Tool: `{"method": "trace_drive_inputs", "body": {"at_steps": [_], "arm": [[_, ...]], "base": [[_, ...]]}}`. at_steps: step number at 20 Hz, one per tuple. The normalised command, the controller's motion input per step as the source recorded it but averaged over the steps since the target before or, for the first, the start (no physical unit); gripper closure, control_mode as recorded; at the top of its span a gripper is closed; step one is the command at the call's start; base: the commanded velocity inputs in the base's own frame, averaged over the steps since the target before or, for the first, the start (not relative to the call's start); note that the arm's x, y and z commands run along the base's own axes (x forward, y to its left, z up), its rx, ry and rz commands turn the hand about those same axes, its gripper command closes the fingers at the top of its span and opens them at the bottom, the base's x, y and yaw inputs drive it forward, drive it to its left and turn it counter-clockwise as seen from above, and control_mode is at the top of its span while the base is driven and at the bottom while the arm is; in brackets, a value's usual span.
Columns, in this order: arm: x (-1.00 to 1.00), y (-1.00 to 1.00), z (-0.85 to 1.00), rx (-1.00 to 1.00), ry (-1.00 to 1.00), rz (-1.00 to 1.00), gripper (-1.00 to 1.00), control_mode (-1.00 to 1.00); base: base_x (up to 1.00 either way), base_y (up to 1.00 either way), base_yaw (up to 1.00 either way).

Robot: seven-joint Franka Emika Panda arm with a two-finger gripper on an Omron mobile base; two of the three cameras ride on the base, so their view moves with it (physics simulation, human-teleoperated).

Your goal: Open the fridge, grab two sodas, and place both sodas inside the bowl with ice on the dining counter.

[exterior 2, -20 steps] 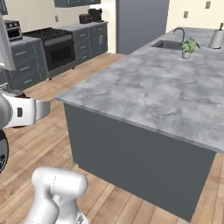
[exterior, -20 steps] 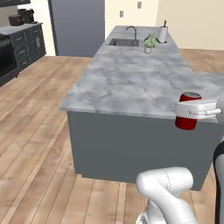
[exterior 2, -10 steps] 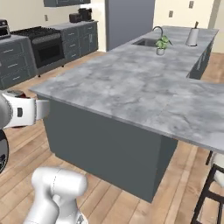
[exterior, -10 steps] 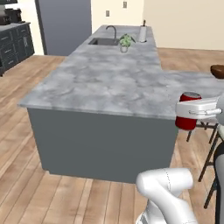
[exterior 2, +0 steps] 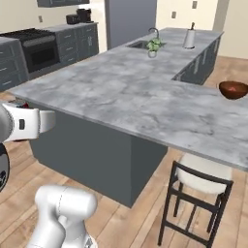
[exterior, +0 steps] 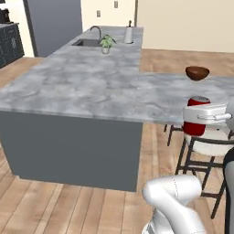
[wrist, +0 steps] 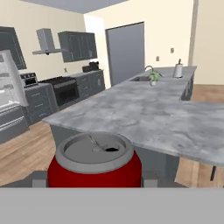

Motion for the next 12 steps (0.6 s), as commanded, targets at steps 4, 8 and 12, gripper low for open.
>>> {"method": "trace_drive_inputs", "body": {"at_steps": [4, 8, 12], "arm": [[0.00, 0.00, 0.00, 0.00, 0.00, 0.00, 1.00, 1.00], [0.00, 0.00, 0.00, 0.00, 0.00, 0.00, 1.00, 1.00], [0.00, 0.00, 0.00, 0.00, 0.00, 0.00, 1.00, 1.00]], "base": [[-0.19, -1.00, 0.00], [-0.19, -1.00, 0.00], [-0.18, -1.00, 0.00]]}}
